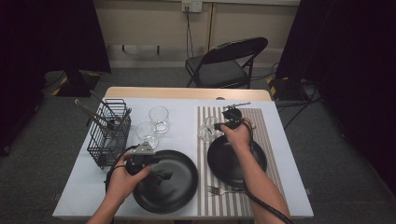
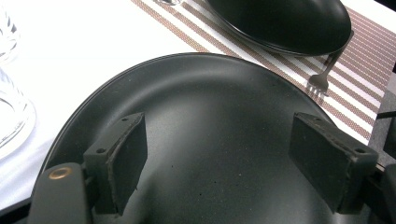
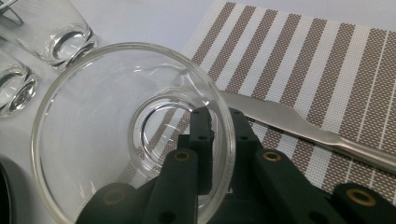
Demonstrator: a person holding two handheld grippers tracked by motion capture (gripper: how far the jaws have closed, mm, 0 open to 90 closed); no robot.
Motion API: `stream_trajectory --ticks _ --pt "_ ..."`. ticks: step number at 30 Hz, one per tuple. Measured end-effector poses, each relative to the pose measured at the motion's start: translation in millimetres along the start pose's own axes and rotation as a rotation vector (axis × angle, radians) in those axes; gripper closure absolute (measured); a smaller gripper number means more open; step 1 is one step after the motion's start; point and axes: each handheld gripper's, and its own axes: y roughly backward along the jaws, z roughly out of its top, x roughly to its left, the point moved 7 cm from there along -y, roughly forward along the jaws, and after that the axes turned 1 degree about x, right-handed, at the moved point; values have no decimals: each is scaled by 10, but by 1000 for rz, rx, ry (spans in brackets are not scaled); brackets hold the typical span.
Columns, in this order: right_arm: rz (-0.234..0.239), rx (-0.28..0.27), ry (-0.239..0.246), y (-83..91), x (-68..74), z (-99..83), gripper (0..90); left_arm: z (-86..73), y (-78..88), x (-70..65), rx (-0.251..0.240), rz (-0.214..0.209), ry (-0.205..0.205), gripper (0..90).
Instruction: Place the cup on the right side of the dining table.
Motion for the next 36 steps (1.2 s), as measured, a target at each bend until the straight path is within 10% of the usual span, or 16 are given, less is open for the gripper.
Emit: stream_trajectory --ticks 36 --pt "-28 1 4 -30 -5 -19 828 7 15 10 -2 8 -9 194"
